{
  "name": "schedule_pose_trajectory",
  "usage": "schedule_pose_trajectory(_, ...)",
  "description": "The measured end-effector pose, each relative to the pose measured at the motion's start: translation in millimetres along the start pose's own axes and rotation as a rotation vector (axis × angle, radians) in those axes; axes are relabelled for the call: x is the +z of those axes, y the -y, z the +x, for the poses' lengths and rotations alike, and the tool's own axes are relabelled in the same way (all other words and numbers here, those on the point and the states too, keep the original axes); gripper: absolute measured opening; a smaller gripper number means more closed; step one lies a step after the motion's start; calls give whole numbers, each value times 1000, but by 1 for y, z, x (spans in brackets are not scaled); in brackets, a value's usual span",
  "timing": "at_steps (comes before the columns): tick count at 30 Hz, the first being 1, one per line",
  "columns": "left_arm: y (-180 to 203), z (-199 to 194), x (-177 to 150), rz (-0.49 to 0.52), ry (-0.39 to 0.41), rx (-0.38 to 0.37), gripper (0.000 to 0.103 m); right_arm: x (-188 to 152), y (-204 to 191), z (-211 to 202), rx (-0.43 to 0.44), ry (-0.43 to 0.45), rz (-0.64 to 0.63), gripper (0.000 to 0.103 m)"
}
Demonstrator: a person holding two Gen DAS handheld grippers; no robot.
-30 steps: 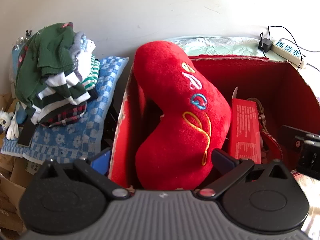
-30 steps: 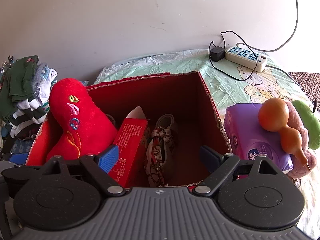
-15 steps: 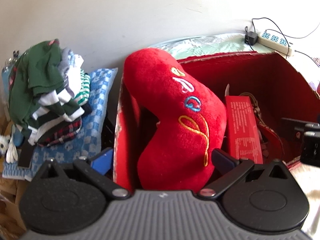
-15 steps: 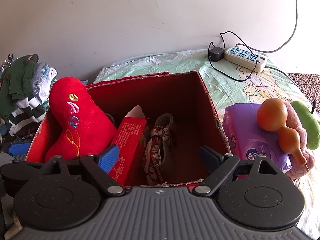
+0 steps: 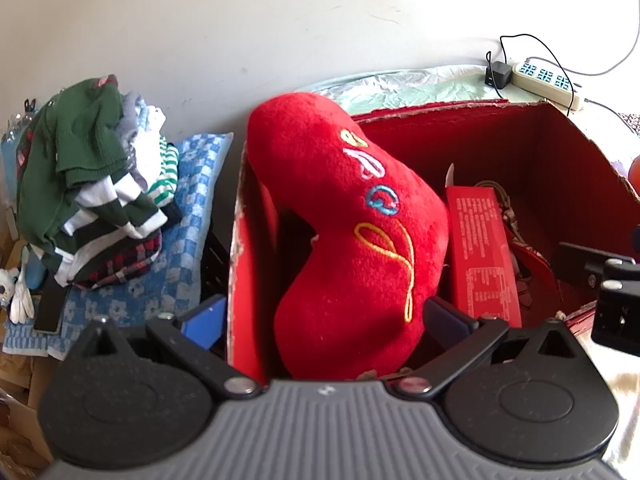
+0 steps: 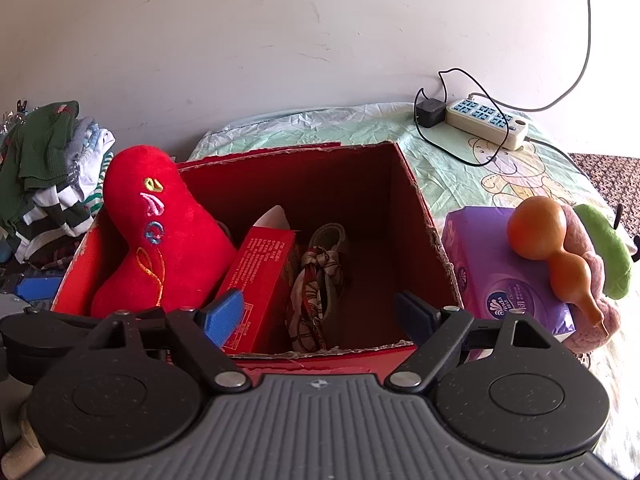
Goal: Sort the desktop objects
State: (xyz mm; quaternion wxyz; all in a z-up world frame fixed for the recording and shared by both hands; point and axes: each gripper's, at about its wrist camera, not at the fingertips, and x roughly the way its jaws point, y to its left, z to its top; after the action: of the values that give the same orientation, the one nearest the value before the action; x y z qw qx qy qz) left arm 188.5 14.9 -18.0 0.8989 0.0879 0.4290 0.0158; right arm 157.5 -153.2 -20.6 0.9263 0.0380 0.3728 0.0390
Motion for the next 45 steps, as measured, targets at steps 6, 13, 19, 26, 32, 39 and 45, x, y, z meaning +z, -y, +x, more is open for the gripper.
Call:
schedule_pose_trajectory(6, -1, -1, -1, -9, 3, -4, 103, 3, 0, -1, -2, 8, 13, 85)
schedule_pose_trajectory(13, 2, -1, 0, -5, 3, 11, 103, 5, -3, -2, -4, 22, 5, 85)
schedule_pose_trajectory(19, 0, -3, 2, -22, -3, 18, 103, 9, -6, -1, 14, 15, 8, 85)
schedule_pose_trajectory(26, 0, -6, 4, -35, -6, 33, 103, 14, -8, -1, 21, 20, 3, 85)
schedule_pose_trajectory(32, -2, -5, 6, -59, -15, 35, 102, 17, -8, -1, 20, 10, 7, 86)
schedule_pose_trajectory(39, -1, -8, 6, -61, -11, 25, 102, 17, -7, -1, 8, 7, 6, 86)
schedule_pose_trajectory(45, 1, -11, 4, -52, -4, 21, 102, 16, -7, -4, 3, 8, 3, 86)
